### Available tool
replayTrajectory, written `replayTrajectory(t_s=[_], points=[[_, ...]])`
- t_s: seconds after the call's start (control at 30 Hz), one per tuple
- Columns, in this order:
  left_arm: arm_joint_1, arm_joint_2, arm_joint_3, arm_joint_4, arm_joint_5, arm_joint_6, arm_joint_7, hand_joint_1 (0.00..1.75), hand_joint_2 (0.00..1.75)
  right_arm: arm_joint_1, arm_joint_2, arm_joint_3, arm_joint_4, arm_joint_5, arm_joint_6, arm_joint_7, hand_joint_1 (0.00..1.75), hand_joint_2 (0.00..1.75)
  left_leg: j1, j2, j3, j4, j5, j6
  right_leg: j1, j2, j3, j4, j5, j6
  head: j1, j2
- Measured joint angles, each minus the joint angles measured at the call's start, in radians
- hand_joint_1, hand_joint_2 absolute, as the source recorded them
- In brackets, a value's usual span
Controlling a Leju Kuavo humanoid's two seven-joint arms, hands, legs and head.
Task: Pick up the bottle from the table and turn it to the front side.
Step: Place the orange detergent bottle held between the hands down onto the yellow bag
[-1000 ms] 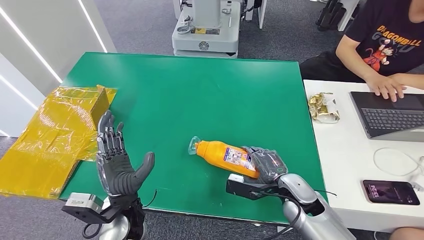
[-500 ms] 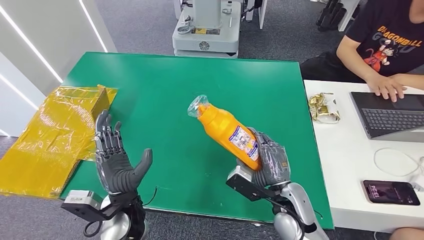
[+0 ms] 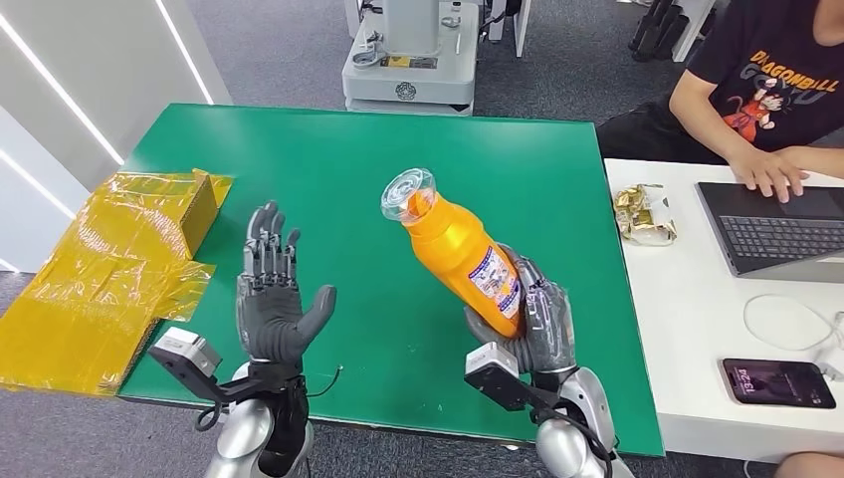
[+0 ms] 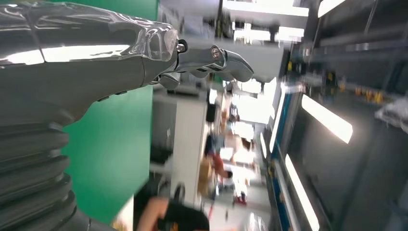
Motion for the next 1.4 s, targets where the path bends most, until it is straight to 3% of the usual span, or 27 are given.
replayTrajectory(t_s=[0.17, 0.53, 0.87, 1.4], points=[[-0.047, 0.014, -0.034, 0.051, 0.05, -0.106, 0.018, 0.0, 1.75, -0.029, 0.021, 0.016, 0.055, -0.008, 0.025, -0.038, 1.75, 1.75, 0.0, 0.0, 0.0, 0.0, 0.0, 0.0, 0.0, 0.0, 0.0, 0.0, 0.0, 0.0, 0.0, 0.0], [-0.082, 0.024, -0.066, 0.112, 0.038, -0.187, 0.027, 0.0, 1.75, -0.103, 0.059, 0.082, 0.163, -0.003, 0.171, -0.058, 1.75, 1.75, 0.0, 0.0, 0.0, 0.0, 0.0, 0.0, 0.0, 0.0, 0.0, 0.0, 0.0, 0.0, 0.0, 0.0], [-0.103, 0.015, -0.06, 0.164, 0.039, -0.204, 0.036, 0.0, 1.75, -0.125, 0.081, 0.094, 0.207, 0.042, 0.27, -0.037, 1.75, 1.75, 0.0, 0.0, 0.0, 0.0, 0.0, 0.0, 0.0, 0.0, 0.0, 0.0, 0.0, 0.0, 0.0, 0.0], [-0.105, 0.011, -0.048, 0.193, 0.03, -0.212, 0.049, 0.0, 1.75, -0.112, 0.081, 0.094, 0.217, 0.069, 0.333, -0.034, 1.75, 1.75, 0.0, 0.0, 0.0, 0.0, 0.0, 0.0, 0.0, 0.0, 0.0, 0.0, 0.0, 0.0, 0.0, 0.0]])
